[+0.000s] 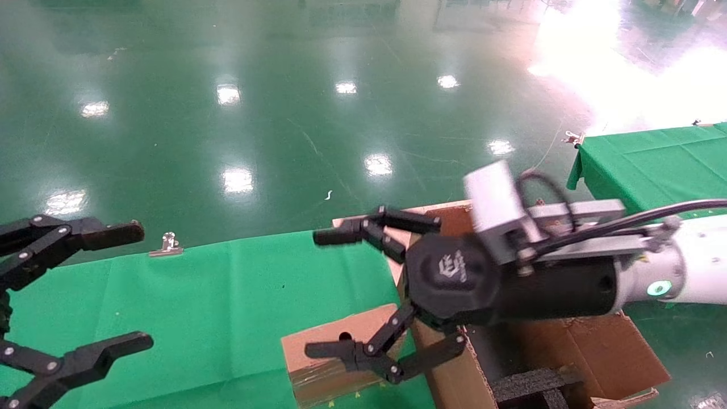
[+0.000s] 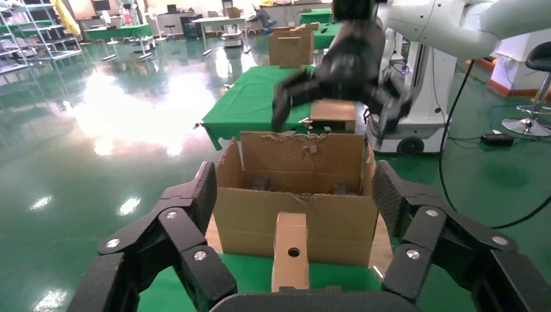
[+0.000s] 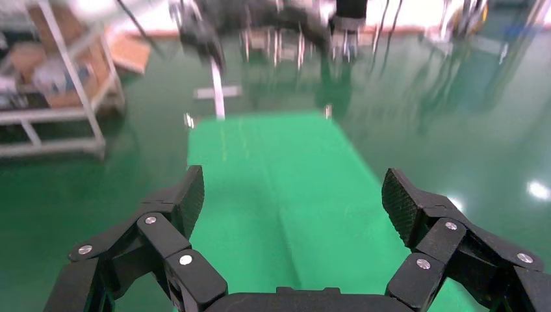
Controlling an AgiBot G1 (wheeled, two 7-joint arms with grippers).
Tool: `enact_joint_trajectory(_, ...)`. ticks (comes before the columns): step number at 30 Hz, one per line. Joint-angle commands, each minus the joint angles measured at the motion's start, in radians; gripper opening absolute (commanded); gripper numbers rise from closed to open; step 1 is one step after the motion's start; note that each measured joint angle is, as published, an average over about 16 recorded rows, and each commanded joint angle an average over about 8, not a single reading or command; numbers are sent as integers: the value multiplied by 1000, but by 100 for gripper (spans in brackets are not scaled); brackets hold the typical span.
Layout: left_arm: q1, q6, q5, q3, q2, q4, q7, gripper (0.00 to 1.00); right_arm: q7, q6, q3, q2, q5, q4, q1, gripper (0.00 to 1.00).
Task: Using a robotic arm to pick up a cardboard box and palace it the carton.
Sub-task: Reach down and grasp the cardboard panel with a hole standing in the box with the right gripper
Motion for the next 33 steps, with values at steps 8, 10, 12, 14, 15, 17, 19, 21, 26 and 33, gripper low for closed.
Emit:
enact_joint_trajectory(8,0,0,0,0,0,0,0,0,60,-13,-145,-64,-311,3,135,100)
enact_joint_trajectory(10,0,0,0,0,0,0,0,0,66,-18,-176,-87,-379,1,167,100)
enact_joint_trajectory(12,0,0,0,0,0,0,0,0,66,-22,-206,-112,-443,-1,197,100)
enact_joint_trajectory(14,0,0,0,0,0,0,0,0,63,-26,-233,-136,-502,-5,225,100)
enact_joint_trajectory(15,0,0,0,0,0,0,0,0,59,-28,-246,-148,-529,-7,237,100)
enact_joint_trajectory(17,0,0,0,0,0,0,0,0,53,-31,-269,-171,-576,-13,261,100)
enact_joint_trajectory(19,0,0,0,0,0,0,0,0,46,-35,-290,-193,-616,-17,281,100)
enact_joint_trajectory(21,0,0,0,0,0,0,0,0,38,-40,-311,-213,-652,-19,298,100)
enact_joint_trajectory(26,0,0,0,0,0,0,0,0,22,-50,-358,-260,-719,-24,334,100)
enact_joint_trajectory(33,0,0,0,1,0,0,0,38,4,-52,-412,-308,-780,-36,367,100)
